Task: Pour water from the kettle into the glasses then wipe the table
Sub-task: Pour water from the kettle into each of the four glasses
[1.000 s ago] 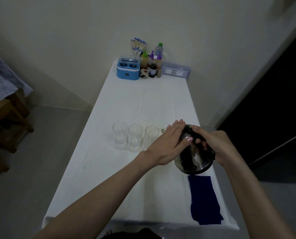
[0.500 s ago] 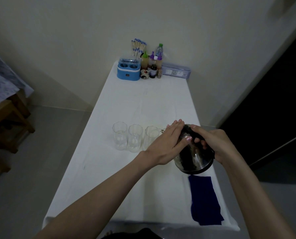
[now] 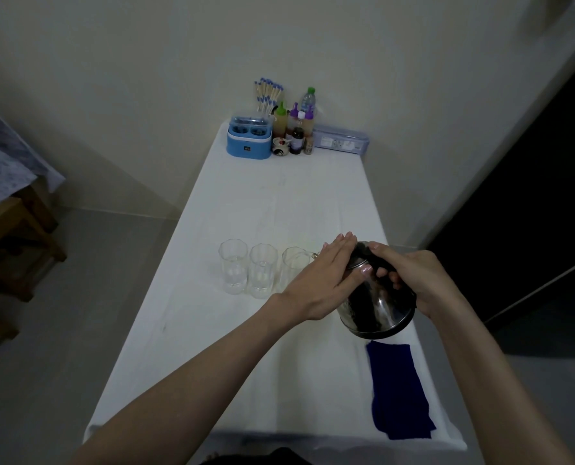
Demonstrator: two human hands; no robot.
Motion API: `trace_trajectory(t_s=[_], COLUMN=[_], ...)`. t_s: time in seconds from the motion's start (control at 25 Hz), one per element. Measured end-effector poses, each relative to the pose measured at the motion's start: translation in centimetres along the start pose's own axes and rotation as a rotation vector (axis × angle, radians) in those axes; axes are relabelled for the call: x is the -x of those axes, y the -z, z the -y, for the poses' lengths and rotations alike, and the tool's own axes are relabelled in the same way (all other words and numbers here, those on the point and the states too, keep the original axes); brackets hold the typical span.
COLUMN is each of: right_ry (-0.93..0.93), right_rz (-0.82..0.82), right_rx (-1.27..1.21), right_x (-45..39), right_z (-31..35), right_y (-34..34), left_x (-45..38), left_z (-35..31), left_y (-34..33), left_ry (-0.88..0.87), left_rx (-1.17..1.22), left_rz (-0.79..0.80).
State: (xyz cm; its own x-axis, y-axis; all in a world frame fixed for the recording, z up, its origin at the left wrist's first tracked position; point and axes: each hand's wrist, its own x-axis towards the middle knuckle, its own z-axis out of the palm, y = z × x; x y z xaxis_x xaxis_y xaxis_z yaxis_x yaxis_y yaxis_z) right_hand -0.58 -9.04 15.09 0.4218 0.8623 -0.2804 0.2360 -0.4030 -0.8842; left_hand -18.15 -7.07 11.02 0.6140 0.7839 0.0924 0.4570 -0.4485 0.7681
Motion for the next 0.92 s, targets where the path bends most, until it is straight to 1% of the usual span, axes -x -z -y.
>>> trace_trajectory(t_s=[0.92], right_ry=[0.005], right_rz=[0.029], right_rx=[-0.002], right_x=[-0.88], right_z=[-0.30], right_y=[0.43], left_x=[-0.40], left_z=[-0.08], left_y=[-0.14], left_ry=[-0.018], left_rx=[-0.016], left_rz=[-0.009])
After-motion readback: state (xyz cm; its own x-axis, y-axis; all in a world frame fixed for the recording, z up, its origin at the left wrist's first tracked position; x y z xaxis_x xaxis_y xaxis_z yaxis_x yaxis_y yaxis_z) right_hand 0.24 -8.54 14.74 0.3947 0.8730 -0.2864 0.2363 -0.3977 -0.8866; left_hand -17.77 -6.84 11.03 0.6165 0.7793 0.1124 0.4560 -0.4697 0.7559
